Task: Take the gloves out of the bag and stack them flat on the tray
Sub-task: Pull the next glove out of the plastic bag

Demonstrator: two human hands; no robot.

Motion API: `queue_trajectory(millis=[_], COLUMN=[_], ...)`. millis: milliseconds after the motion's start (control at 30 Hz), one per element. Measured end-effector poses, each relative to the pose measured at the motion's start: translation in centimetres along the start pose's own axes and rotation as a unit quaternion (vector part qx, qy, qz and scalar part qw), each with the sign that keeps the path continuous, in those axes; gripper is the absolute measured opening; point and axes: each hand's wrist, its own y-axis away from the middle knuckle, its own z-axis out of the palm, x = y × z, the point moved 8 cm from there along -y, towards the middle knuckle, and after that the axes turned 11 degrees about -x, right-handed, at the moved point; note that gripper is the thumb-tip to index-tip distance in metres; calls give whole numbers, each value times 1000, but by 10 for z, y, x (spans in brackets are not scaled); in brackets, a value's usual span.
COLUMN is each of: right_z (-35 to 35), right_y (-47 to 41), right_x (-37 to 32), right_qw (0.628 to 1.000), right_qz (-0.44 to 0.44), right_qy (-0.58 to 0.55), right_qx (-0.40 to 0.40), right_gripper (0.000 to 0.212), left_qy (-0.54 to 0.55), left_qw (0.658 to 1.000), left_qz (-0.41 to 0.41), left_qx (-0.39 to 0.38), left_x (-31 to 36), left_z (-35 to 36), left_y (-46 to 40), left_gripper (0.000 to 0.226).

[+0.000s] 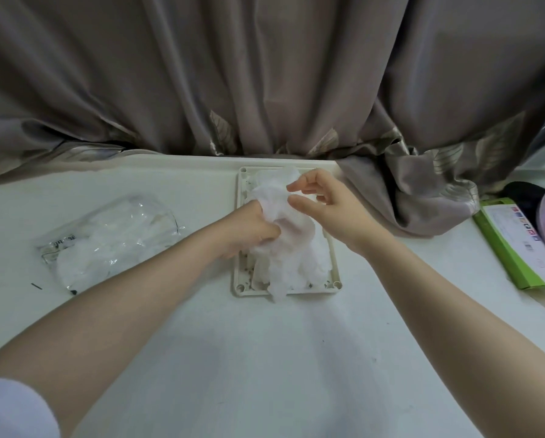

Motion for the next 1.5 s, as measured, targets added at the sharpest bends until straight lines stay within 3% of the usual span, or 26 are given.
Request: queue_trajectory(millis=[100,233,333,400,500,600,633,700,767,833,900,1000,1100,1233,1433,1500], right_z=[2,4,3,6,24,23,20,18,15,10,4,-8,-19,-21,-35,-33], right_y=[-5,-4,-1,2,3,4,4,6,7,-1,-13,-33,-59,-92,-128,-136], right_x=[-1,0,-12,-22,-29,-21,-16,-6,4,14,18,22,34,45,38,48], right_qw=[1000,996,998,998,989,992,990,982,966,938,932,960,972,947,915,904], right_qz=[8,82,63,36,-2,4,8,15,15,13,21,46,79,75,-49,-44], right_qy=[13,-30,-11,-50,-89,-37,-24,6,122,254,272,197,166,276,399,419], right_qx=[0,-1,-12,-34,-118,-124,-135,-188,-226,-236,-238,-194,-146,-149,27,66], right_gripper=[26,3,18,22,33,61,60,33,9,30,29,18,32,38,31,35], left_qy=[-35,-75,-96,-112,-132,-34,29,147,208,230,236,234,192,198,168,164], left_qw=[999,996,994,992,988,991,990,979,967,959,955,955,974,979,984,985], left_qz=[-23,-40,-25,-20,-13,-32,-40,-57,-70,-87,-92,-89,-50,17,54,53], left_qx=[-21,-31,-43,-61,-78,-125,-131,-125,-127,-139,-155,-161,-106,-49,14,28], left_x=[3,5,11,11,12,2,-4,-15,-23,-30,-31,-31,-34,-32,-33,-37], left_z=[5,10,17,21,26,32,32,30,30,31,31,27,11,-9,-30,-36], left_y=[4,10,15,16,19,21,20,19,16,10,4,-10,-31,-57,-90,-99], left_gripper=[60,64,31,35,23,28,33,31,25,34,33,28,18,34,49,53])
